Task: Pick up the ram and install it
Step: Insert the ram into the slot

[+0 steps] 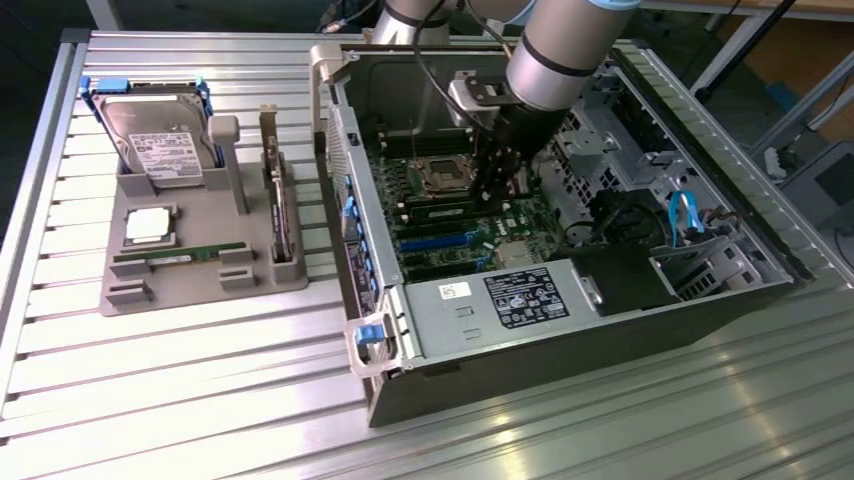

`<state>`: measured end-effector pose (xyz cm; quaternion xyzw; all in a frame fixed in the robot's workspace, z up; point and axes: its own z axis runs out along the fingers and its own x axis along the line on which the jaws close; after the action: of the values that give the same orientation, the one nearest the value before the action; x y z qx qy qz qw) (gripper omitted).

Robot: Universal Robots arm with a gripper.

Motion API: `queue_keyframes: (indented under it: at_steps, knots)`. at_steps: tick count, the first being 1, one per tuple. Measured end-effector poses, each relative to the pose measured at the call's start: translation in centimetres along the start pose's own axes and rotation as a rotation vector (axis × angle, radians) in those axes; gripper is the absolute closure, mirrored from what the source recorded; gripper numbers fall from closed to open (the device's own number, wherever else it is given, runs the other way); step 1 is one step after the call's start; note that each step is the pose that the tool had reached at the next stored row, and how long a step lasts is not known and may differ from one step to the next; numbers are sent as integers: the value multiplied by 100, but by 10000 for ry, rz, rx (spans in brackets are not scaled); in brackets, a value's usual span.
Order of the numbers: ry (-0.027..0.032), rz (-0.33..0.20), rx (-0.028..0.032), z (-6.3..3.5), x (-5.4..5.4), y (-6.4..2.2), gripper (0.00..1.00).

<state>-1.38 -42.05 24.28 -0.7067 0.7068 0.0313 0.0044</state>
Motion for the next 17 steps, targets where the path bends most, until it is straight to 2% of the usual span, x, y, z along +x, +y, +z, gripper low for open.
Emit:
queue_keyframes:
  at_steps: [4, 10, 14, 17]
  knots:
    - [1, 0, 0, -181, -9, 6, 75]
    - [1, 1, 0, -393, -20, 12, 75]
    - [1, 0, 0, -629, -32, 20, 75]
    - [2, 0, 0, -732, -37, 23, 75]
